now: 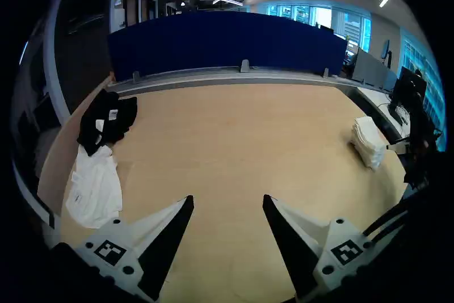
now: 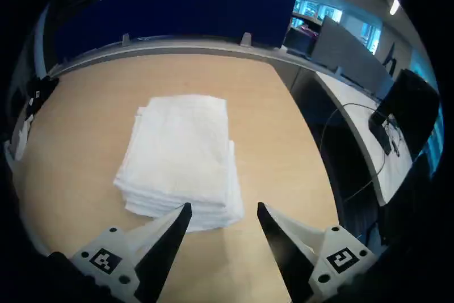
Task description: Fold towel
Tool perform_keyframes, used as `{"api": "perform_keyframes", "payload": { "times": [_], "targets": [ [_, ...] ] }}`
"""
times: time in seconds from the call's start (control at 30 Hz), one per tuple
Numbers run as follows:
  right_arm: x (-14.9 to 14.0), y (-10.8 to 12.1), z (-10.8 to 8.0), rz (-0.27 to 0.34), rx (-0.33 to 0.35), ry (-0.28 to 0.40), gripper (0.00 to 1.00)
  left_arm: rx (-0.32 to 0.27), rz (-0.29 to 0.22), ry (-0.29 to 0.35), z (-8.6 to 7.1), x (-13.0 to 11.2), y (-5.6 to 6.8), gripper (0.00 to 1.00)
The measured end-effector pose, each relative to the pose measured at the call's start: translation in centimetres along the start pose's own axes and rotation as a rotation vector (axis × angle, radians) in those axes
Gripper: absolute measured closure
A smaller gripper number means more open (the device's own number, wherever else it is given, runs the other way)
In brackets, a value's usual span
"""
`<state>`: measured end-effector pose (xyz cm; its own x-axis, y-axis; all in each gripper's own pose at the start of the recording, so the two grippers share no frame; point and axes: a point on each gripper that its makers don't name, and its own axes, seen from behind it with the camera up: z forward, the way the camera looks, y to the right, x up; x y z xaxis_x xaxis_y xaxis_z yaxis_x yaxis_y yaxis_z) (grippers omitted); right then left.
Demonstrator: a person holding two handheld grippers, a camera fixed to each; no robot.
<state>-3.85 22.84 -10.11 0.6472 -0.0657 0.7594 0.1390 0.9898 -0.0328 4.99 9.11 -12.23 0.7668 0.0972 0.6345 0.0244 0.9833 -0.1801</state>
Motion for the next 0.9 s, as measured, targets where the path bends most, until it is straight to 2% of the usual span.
{"api": "perform_keyframes", "payload": {
  "times": [0.27, 0.57, 0.77, 0.9],
  "targets": [
    [3.2, -1.3, -1.7, -0.002, -0.009, 0.119, 0.06, -0.002, -0.01, 0.02, 0.2, 0.7, -0.5, 0.1],
    [9.0, -4.3, -5.1, 0.031, 0.013, 0.326, 0.06, -0.005, -0.012, 0.037, 0.3, 1.3, -0.6, 0.1],
    [12.9, -5.8, -8.1, 0.086, 0.02, 0.488, 0.06, -0.007, -0.009, 0.05, 0.3, 1.8, -0.7, 0.1],
    [14.6, -6.0, -9.3, 0.15, 0.012, 0.558, 0.06, -0.005, -0.012, 0.065, 0.4, 2.3, -0.9, 0.1]
  ]
}}
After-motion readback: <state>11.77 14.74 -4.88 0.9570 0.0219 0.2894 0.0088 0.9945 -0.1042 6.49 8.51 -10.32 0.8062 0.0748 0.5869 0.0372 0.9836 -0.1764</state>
